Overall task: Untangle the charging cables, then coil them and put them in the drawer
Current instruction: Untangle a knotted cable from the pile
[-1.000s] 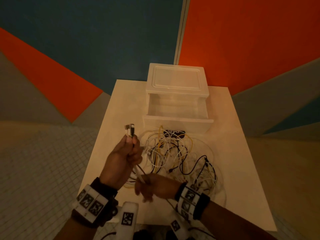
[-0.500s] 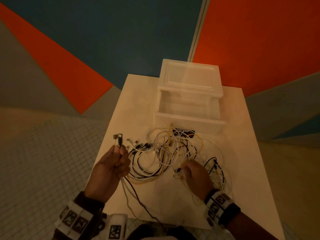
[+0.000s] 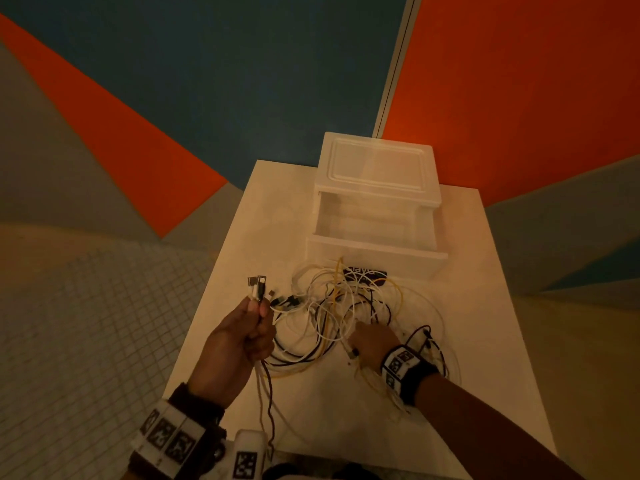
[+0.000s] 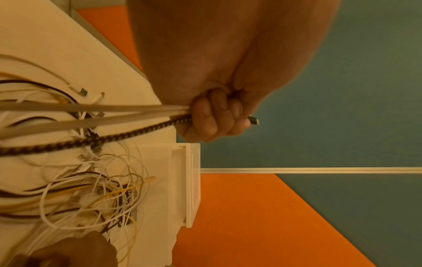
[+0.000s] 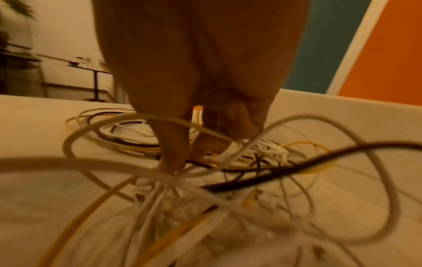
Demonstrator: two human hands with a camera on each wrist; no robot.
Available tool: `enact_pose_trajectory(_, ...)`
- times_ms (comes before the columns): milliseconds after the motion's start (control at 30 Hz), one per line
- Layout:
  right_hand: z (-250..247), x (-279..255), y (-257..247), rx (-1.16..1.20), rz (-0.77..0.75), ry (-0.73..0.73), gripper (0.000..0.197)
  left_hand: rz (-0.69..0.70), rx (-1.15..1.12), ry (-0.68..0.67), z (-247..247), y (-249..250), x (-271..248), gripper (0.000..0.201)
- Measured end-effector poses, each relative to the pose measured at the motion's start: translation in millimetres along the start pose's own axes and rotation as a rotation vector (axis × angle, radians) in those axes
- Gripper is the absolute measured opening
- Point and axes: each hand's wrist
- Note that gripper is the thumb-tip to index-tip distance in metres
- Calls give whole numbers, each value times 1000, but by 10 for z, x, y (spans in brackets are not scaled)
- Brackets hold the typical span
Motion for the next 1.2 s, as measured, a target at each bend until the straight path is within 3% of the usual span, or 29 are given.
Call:
enact_pose_trajectory(67,0,-34,47,156,21,130,23,-1,-1,11,-2,-4,23,18)
enact_pose_trajectory(167,-191,-177,133,477,40,443,24,3,-7,14,0,8,70,20)
enact_pose_trajectory(300,-896,-580,291,801,24,954,21,18,27,34,66,40,164,22)
enact_pose_trajectory(367,-1366,-870,324,956,-11,1126,15,21,35,39,134,66,218,22)
enact_pose_trajectory(433,-1850,-1209,321,1036,-94,1247,18,26,34,26,209,97,271,23)
enact_pose_trajectory(567,-2620,-1857,348,1194,-434,1621,14,51,37,4,334,145,376,23)
enact_pose_trajectory(600,-2695,-1907,367,1198,-456,1632,15,59,35,1,364,147,389,23)
enact_pose_trajectory(633,-2715,-1902,346,1197,-449,1554,17,66,35,-5,404,149,402,23)
enact_pose_trajectory(733,-2346,-1536,142,1132,-381,1047,15,73,59,-8,489,136,410,21)
enact_pose_trajectory(767,-2145,-1396,56,1079,-321,939,18,72,67,-6,527,128,413,21)
enact_pose_trajectory(833,-1857,-1202,-132,1086,-228,833,21,87,75,-14,605,106,424,18)
enact_pose_trajectory(900,-1753,-1117,-338,1239,-198,750,22,118,118,-19,665,76,434,16)
enact_pose_trajectory(967,-1726,-1041,-544,1351,-199,737,19,157,197,-5,710,27,441,17)
enact_pose_trajectory(1200,-1651,-814,-931,1430,-65,1002,8,266,326,63,835,-54,410,36)
Point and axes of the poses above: each hand's wrist, its own x-axis towards the middle knuckle, its own z-axis out of the palm, y = z × x, and after that the axes turned 4 degrees about x, right-handed
